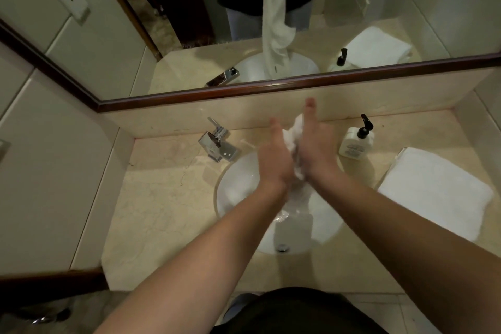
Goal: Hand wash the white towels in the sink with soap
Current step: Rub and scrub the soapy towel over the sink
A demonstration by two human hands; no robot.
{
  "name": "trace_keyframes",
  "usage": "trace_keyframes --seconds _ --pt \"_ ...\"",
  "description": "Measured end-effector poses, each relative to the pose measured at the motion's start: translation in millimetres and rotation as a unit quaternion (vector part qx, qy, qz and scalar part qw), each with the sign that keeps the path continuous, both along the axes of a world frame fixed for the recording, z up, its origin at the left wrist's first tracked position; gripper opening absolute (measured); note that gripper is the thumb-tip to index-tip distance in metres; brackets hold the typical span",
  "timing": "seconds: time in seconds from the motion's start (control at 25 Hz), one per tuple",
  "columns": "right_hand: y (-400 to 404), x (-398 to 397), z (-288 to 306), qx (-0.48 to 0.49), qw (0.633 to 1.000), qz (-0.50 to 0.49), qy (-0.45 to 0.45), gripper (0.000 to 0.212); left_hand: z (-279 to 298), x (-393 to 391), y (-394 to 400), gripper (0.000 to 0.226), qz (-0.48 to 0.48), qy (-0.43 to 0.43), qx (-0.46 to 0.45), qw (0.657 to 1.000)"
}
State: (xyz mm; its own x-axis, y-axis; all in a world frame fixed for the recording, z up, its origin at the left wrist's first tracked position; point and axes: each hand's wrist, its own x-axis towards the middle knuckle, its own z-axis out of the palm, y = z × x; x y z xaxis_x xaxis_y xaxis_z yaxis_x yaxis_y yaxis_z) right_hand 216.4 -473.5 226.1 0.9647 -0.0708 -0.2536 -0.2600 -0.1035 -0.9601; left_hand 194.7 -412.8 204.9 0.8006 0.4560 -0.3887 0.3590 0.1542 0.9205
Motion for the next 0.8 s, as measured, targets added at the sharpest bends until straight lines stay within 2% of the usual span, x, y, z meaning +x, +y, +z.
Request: trace_keyframes --seconds 0.08,0.2,0.24,0.32,0.36,0.48,0.52,0.64,0.8 --pt "-2.7 2.2 5.2 0.031 0.999 -0.019 0.012 0.061 1.7 0.0 -2.3 0.071 -0.004 -0.007 0.009 1.000" --pt "3.8 -18.0 0.3 -0.014 0.998 0.058 -0.029 0.062 3.4 7.3 8.2 0.067 0.037 0.036 -0.074 0.996" --pt "2.5 -14.4 -1.3 -0.017 0.998 0.042 -0.034 0.063 1.4 6.8 5.9 0.070 0.020 0.032 -0.067 0.997" --pt "-1.6 -1.5 -1.4 0.019 0.999 -0.042 0.025 0.062 -1.4 2.8 -4.1 0.078 -0.031 0.018 -0.002 0.999" --pt "-2.5 -0.8 -3.1 0.035 0.996 -0.065 0.043 0.060 -2.8 2.7 -5.8 0.080 -0.025 0.010 0.009 1.000" --pt "3.9 -17.8 -17.6 -0.025 1.000 0.010 0.007 0.058 -4.7 7.0 2.0 0.068 0.034 0.060 -0.047 0.996" --pt "2.8 -16.1 -19.0 -0.038 0.999 0.022 -0.002 0.060 -6.9 6.0 1.3 0.066 0.024 0.069 -0.071 0.995" --pt "-3.1 0.6 -15.6 -0.016 0.997 -0.025 0.067 0.061 -8.4 0.9 -8.6 0.081 -0.014 0.063 -0.042 0.997" --pt "2.4 -16.2 -14.1 -0.017 0.999 0.027 0.026 0.062 -4.3 6.5 1.7 0.063 0.039 0.062 -0.068 0.995"
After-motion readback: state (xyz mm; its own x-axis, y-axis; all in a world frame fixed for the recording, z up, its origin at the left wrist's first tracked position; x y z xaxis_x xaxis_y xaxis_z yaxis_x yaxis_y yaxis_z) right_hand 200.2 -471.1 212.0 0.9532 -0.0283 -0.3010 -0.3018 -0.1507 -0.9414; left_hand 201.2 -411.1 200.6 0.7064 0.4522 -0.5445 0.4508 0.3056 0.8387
